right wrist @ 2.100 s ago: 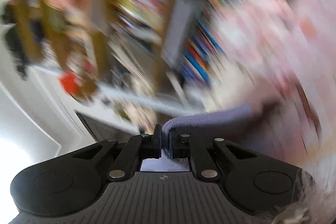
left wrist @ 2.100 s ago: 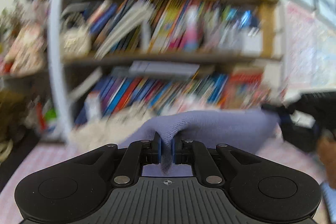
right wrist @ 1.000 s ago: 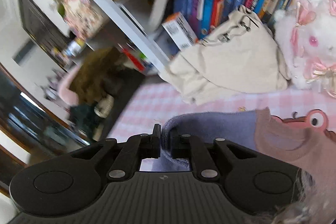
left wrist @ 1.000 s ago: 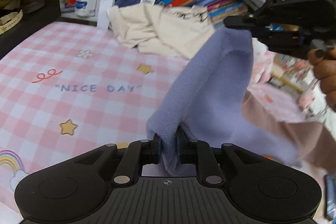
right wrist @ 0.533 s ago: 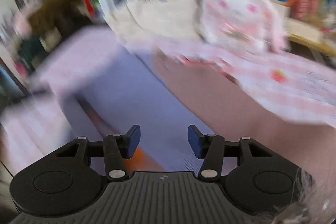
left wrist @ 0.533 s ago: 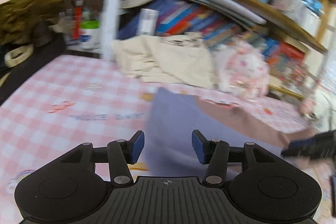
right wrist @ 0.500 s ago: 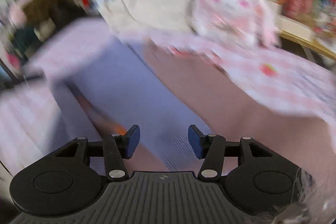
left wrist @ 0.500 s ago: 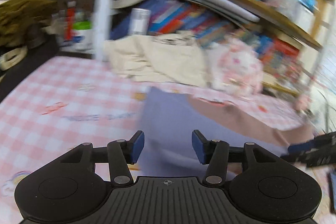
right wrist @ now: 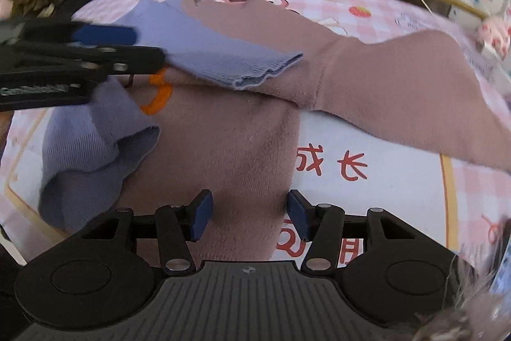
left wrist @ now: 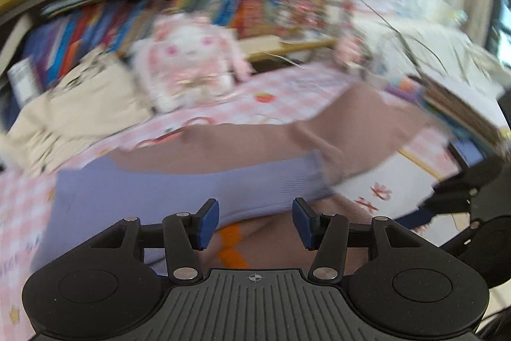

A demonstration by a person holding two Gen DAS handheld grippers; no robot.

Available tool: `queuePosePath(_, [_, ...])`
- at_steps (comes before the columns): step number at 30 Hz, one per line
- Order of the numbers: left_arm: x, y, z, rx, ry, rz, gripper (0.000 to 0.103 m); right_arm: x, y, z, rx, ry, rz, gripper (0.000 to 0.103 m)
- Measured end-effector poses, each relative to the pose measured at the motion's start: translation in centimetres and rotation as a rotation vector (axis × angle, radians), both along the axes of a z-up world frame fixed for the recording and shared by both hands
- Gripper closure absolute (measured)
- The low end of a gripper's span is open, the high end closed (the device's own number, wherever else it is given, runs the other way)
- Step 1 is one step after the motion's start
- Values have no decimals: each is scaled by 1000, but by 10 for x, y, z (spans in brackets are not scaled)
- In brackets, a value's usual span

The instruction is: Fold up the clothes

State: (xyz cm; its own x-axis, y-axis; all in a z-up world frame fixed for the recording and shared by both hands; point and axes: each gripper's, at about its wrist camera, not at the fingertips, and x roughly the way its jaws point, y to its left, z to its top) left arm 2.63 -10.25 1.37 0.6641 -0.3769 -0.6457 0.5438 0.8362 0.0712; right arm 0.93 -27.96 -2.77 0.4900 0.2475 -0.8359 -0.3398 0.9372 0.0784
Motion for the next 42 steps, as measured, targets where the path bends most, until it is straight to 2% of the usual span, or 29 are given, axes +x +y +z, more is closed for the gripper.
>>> queuePosePath(5, [-7,-31,-15,143,-35,-110,52,-1,-2,0,-1,-12,22,59])
queuePosePath(7, [-12,-40,-23,222,-84,-145,52,-1,-3,-1,1,-16,31,59])
queuePosePath(9, [-13,-43,-26,252,-123,-153,52,-2,-4,-2,2,-19,40,59])
queuePosePath(11, [-10,-44,-26,249,-133,-144,61,-2,-4,-2,1,-22,48,59])
queuePosePath(12, [-7,-44,-25,238,-130,-136,82,-2,-4,-2,2,-22,50,59])
queuePosePath(13, [-3,-44,-24,227,-125,-129,98,-2,-4,-2,2,-21,52,59])
queuePosePath(15, [2,-38,-14,168,-127,-105,101,-1,-4,-1,2,-20,55,59])
queuePosePath(19, [11,12,31,-33,-189,98,101,0,-3,-1,-2,-16,56,59])
queuePosePath(21, [17,51,53,-127,-206,225,101,0,-2,-1,-4,-15,55,59])
queuePosePath(25, [22,146,76,-222,-226,484,102,-2,-1,-1,-8,-13,48,59])
queuePosePath(27, [19,194,79,-223,-238,608,102,-1,-1,-1,-9,-12,42,59])
queuePosePath(30, [15,254,79,-181,-253,772,102,0,0,-1,-13,-11,30,59])
queuePosePath(33, [15,301,66,-148,-216,899,102,1,2,-1,-16,-8,14,59])
queuePosePath(38, [20,343,37,-63,-115,1031,101,2,4,-1,-21,1,-12,59])
queuePosePath(42, [7,366,28,-42,-151,1130,100,1,5,-1,-25,7,-32,59])
